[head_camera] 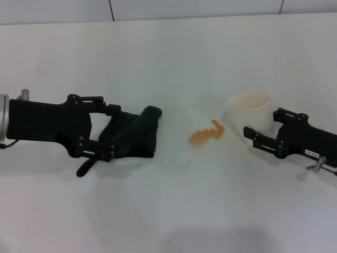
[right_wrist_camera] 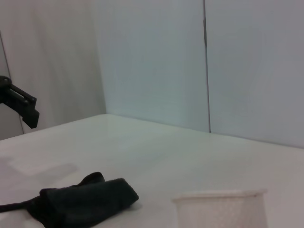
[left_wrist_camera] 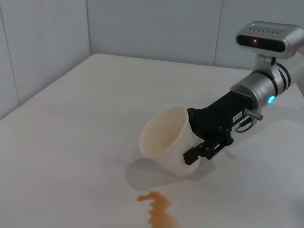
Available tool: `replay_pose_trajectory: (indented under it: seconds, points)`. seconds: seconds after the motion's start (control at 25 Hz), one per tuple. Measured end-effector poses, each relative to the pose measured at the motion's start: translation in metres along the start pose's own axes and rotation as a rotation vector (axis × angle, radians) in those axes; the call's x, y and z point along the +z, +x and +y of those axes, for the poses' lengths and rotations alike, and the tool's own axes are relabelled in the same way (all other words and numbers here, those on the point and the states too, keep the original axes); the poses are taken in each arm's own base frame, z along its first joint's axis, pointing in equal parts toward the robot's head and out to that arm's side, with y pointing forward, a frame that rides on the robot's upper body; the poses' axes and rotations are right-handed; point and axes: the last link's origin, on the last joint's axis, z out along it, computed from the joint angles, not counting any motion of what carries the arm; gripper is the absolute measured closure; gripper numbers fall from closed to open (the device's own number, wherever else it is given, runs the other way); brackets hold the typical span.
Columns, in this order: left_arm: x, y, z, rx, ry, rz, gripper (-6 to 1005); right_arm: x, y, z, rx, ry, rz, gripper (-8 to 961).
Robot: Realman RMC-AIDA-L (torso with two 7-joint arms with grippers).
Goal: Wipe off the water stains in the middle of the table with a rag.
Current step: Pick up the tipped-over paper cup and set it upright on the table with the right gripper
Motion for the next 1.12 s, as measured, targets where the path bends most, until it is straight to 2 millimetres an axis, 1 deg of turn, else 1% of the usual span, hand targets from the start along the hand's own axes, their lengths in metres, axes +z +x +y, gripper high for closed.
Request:
replay_pose_trajectory:
  seconds: [1.04, 1.12]
  points:
    - [-0.0008, 0.001, -0.0014, 0.007, 0.007, -0.007, 132, -0.0025, 0.0065, -0.0057, 0.056, 0.046, 0.032, 279]
    - [-0.0011, 0.0012, -0.0014, 0.008, 0.008, -0.006, 132, -0.0026, 0.007, -0.0058, 0.058, 0.047, 0.035, 212]
